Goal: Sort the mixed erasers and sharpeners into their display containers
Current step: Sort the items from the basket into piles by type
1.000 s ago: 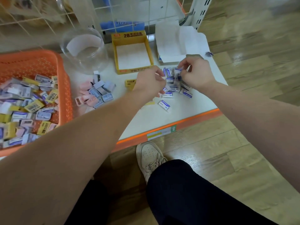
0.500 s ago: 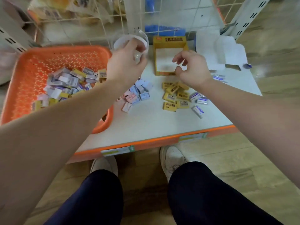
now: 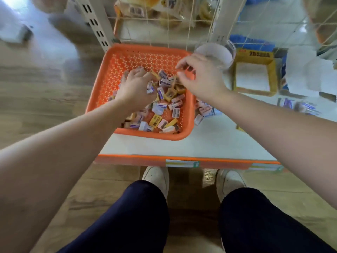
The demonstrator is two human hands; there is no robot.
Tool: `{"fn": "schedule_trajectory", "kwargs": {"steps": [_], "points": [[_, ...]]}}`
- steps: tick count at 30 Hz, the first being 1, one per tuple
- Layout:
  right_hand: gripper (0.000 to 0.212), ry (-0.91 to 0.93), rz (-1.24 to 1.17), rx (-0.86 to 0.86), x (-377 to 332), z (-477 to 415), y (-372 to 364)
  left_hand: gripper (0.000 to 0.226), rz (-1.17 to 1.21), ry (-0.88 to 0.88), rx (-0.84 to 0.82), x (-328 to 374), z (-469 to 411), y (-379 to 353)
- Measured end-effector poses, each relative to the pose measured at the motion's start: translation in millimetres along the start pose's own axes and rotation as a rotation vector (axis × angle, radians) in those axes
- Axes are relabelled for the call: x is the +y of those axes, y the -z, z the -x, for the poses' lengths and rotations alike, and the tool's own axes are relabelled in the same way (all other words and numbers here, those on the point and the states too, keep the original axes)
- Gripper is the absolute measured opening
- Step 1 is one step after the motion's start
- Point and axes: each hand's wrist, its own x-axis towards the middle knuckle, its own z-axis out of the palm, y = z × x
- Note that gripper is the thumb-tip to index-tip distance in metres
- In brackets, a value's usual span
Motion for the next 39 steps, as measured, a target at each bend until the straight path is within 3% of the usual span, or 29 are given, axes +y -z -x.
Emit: {"fn": "schedule_trajectory", "kwargs": {"steps": [4,10,15,20,24,30,33,36,39], "points": [[0.018,0.040,0.050,-0.211,-11,-1,-21,0.050,-0.099,-0.117,-0.141,-19,13,-4],[0.019,0.104,0.507,-0.433,-11,4,-33,0.057,-0.079,-0.175,-0.125,-33,17,-12],[0.023,0.113,0.680,-0.528,-14,-1,-37,0.048,-0.035,-0.168,-0.108,-31,14,-13],[0.028,0.140,0.760,-0.598,-17,-2,-39,0.040,-0.110,-0.221,-0.155,-25,15,-17],[0.034,0.116,0.786,-0.606,-17,0,-37,0.035,0.051,-0.106,-0.095,-14,8,-17],[0.035,0.128,0.406,-0.475,-5,-11,-12,0.039,0.023,-0.145,-0.072,16,-5,-19],[0.030,0.160,0.471,-0.422,5,-14,-4,0.045,0.016,-0.116,-0.089,26,-7,-22],[0.029,0.153,0.580,-0.526,4,-19,-15,0.048,-0.023,-0.094,-0.062,31,-7,-25],[0.012,0.097,0.728,-0.609,-1,-23,-22,0.053,-0.077,-0.082,-0.079,33,-7,-31]]}}
